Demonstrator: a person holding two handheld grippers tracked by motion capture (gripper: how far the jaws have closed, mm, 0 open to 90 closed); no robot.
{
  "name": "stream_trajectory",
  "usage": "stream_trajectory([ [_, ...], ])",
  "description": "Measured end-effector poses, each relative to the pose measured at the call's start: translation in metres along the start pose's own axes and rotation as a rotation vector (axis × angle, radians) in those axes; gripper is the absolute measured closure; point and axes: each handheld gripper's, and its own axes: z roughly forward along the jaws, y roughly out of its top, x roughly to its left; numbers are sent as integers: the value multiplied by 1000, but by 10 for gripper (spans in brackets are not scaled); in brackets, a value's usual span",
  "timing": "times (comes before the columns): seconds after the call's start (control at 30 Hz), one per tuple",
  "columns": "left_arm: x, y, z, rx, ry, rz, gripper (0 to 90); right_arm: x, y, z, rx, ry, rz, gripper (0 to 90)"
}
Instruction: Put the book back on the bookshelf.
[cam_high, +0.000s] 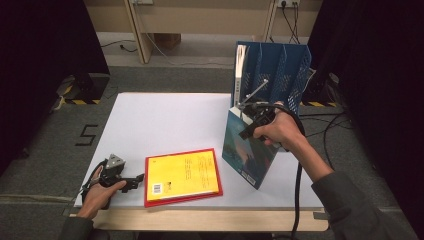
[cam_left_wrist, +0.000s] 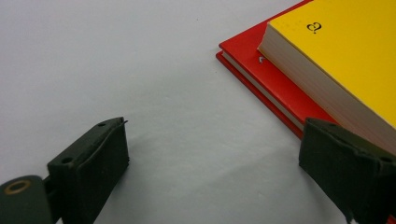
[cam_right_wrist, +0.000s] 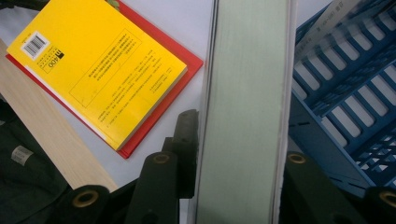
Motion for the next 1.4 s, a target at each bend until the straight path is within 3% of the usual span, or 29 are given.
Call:
stream_trajectory([
  [0.17,0,0,0,-1,-1,-1,76,3,1,-1,7,-14,-36,725],
  [0.47,1,0,0,-5,-4,-2,71,6,-6,-8,-19,-12,-46,737],
  [0.5,2,0,-1,-11,1,-6,86,6,-8,-10,-24,-18,-47,738],
  [0.57,6,1,-3,-40,51,-28,200,6,-10,-15,-34,-27,-42,739],
  [0.63,8,1,-3,-49,81,-39,116,5,-13,-21,-47,-40,-44,739],
  [0.7,8,0,-1,-14,93,-20,170,5,-15,-27,-59,-53,-36,739],
  [0.77,7,0,-1,-16,102,-9,143,5,-17,-33,-74,-63,-35,740],
  [0.9,9,0,0,-14,84,-31,138,6,-20,-44,-88,-63,-38,739],
  [1.4,10,0,0,-13,80,-31,136,2,-25,-90,-147,-127,-5,739],
])
